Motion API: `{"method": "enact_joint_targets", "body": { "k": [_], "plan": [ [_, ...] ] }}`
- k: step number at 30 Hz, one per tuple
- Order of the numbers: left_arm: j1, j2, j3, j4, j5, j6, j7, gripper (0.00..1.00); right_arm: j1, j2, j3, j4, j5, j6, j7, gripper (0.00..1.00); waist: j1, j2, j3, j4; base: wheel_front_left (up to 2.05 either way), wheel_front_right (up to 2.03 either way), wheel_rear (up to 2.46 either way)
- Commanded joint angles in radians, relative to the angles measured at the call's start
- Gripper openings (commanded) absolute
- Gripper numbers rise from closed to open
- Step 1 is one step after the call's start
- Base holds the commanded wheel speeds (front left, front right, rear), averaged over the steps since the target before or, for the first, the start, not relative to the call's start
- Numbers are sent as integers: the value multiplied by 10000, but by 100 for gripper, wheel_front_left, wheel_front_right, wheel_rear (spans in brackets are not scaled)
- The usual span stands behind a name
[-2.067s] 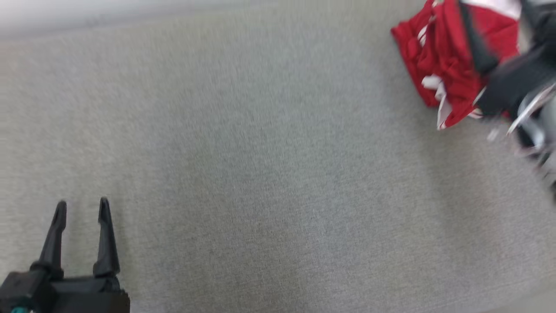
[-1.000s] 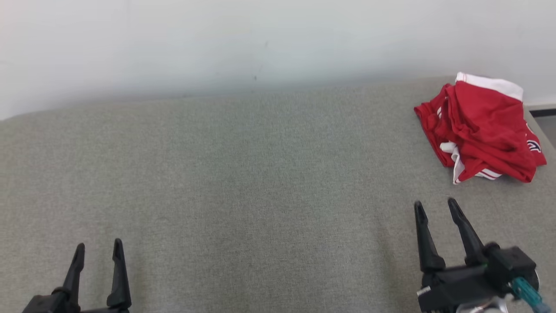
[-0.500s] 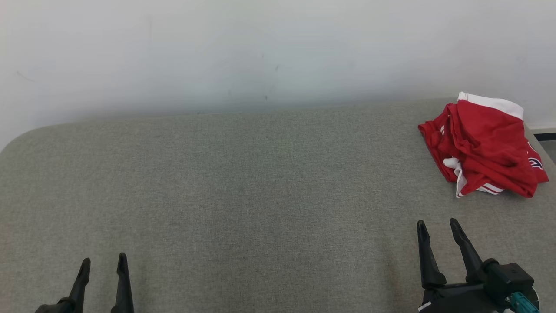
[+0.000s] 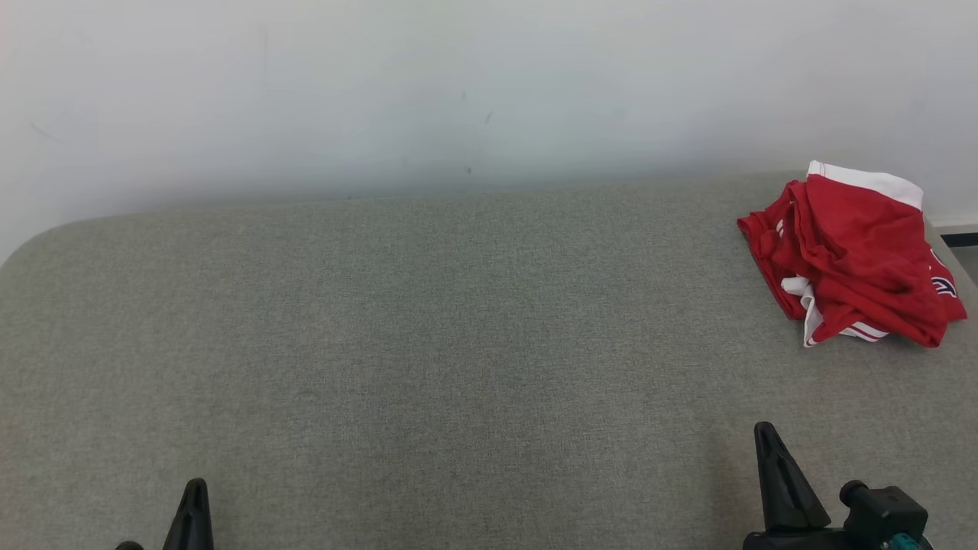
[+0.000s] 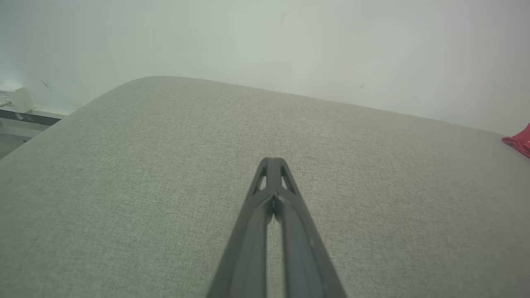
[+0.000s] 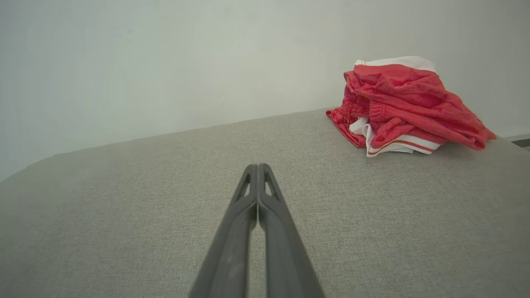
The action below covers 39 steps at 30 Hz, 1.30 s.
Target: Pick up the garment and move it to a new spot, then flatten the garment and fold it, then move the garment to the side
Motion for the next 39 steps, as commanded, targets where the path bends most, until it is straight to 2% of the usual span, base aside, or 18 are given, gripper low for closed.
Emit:
{"method": "enact_joint_targets", "body": {
  "k": [1, 16, 39],
  "plan": [
    [-151, 54, 71, -85, -294, -6, 82, 0, -158, -2, -51, -159, 298, 0, 42, 0, 0, 0, 0, 2, 0, 0, 0],
    [-385, 31, -55, -153, -3109, -44, 752, 0, -348, 82, -370, -196, 2973, -3, 773, 0, 0, 0, 2, 28, 0, 0, 0],
    [-741, 2, -159, -173, -6690, -101, 1657, 0, -595, 191, -776, -233, 6388, -8, 1706, 0, 0, 0, 6, 69, 0, 0, 0]
  ]
}}
